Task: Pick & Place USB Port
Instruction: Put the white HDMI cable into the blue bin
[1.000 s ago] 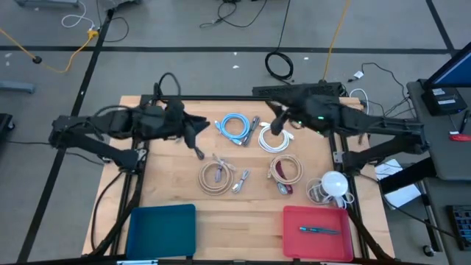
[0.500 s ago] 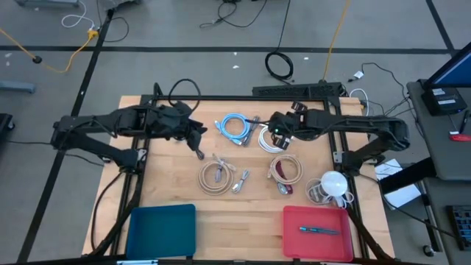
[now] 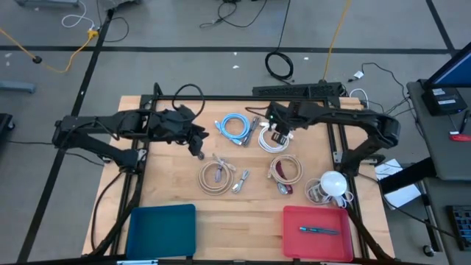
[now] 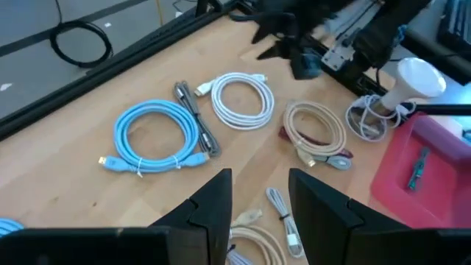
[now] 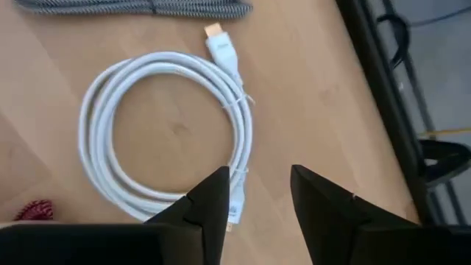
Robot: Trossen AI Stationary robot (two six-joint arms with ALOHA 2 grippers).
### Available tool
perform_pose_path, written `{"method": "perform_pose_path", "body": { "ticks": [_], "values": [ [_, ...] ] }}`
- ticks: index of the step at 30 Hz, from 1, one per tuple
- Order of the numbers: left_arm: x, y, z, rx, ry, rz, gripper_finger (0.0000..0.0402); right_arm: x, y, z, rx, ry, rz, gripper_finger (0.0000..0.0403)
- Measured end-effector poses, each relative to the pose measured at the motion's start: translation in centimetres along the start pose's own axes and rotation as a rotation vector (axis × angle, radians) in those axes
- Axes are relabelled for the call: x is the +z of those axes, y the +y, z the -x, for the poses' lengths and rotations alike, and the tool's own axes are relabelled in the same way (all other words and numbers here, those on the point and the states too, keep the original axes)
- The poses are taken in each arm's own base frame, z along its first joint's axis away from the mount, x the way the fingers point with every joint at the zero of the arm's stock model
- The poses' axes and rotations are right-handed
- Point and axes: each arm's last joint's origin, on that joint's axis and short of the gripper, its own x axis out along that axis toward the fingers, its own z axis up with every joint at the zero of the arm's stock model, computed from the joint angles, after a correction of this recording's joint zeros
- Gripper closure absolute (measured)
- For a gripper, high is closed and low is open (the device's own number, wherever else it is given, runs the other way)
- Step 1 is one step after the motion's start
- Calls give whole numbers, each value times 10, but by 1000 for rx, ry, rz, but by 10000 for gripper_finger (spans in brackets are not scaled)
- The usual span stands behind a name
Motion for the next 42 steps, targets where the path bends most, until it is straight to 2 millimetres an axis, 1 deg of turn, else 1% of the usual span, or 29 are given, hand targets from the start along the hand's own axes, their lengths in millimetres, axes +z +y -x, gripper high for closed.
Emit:
{"method": "perform_pose_path", "body": {
  "ticks": [2,6,12,16,21,28,31,35,37,39,42],
  "values": [
    [-1,-1,1,-16,8,-3,266,3,-6,-9,4,8,-24,254],
    [-4,-6,2,-50,29,-15,266,8,-16,-26,85,27,-67,243],
    [-10,-15,6,-87,45,-20,266,10,-21,-53,97,92,-48,229],
    [-15,-21,9,-114,58,-24,266,11,-19,-67,166,128,-48,225],
    [-20,-28,12,-120,52,-27,266,11,-14,-82,170,166,-34,226],
    [-25,-33,16,-116,40,-9,266,10,-9,-96,164,204,9,229],
    [-27,-35,17,-122,41,-6,266,6,-7,-103,153,206,8,229],
    [-28,-37,18,-116,33,6,266,-3,-3,-111,198,196,-28,229],
    [-28,-37,18,-116,32,14,266,-11,0,-116,206,209,-45,234],
    [-29,-37,18,-116,33,24,266,-17,1,-120,210,228,-65,247],
    [-28,-37,18,-117,31,28,266,-25,3,-124,193,252,-87,294]
  ]
}}
